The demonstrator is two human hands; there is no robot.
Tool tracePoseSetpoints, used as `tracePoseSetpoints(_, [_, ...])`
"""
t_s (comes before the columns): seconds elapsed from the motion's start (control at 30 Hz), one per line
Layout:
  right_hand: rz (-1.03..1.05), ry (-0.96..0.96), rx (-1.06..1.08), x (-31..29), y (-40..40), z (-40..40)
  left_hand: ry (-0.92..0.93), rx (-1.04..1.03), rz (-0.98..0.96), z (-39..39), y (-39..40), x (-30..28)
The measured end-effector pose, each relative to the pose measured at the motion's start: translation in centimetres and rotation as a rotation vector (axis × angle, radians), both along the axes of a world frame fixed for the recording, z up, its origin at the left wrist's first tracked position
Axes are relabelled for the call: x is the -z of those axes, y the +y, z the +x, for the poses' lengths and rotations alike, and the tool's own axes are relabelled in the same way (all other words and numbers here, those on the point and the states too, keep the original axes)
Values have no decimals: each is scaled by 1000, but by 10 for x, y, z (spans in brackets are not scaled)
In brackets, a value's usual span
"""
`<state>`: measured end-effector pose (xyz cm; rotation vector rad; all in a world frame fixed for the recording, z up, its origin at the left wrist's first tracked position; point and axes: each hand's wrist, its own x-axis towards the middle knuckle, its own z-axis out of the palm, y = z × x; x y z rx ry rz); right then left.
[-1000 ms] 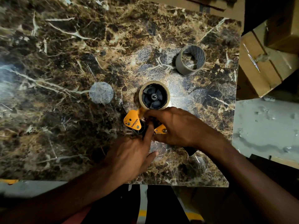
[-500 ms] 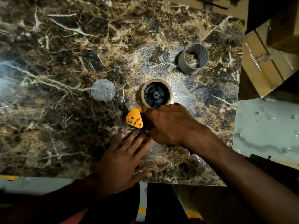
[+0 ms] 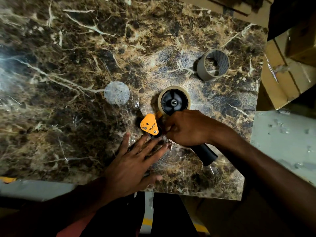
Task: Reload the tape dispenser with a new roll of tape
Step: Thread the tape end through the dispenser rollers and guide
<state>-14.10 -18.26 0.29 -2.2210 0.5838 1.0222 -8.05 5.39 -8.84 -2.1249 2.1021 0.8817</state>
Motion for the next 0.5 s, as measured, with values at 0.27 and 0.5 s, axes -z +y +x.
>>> tracePoseSetpoints(0.27, [119,83,31,8,7,6,3,-13,-35,-3,1,5])
tracePoseSetpoints(0.5, [135,82,86,9,9,2,100,-126,-70,-13,2,-4])
